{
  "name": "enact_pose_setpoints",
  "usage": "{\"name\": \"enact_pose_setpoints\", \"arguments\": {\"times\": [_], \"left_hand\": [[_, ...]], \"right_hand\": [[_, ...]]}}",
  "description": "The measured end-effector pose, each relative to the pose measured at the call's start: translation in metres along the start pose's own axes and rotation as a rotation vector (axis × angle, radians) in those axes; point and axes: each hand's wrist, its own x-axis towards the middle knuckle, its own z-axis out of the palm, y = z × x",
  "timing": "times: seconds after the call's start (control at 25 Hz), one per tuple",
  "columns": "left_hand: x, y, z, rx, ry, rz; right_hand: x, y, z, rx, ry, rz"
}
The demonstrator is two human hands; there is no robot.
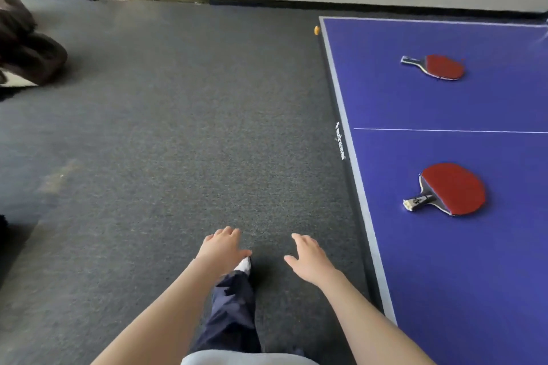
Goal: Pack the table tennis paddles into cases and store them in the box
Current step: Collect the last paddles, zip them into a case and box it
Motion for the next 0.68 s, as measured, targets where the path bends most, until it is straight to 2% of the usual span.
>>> {"name": "enact_pose_setpoints", "arguments": {"times": [0.24,0.36,0.56,0.68], "left_hand": [[0.131,0.029,-0.094,0.116,-0.006,0.265],[0.179,0.052,-0.133,0.14,0.012,0.374],[0.226,0.106,-0.165,0.145,-0.023,0.563],[0.251,0.138,-0.172,0.148,-0.045,0.64]], "right_hand": [[0.068,0.004,-0.069,0.179,0.155,0.231],[0.089,0.009,-0.101,0.238,0.285,0.332],[0.094,0.037,-0.138,0.367,0.629,0.623],[0.09,0.072,-0.153,0.496,0.882,0.903]]}}
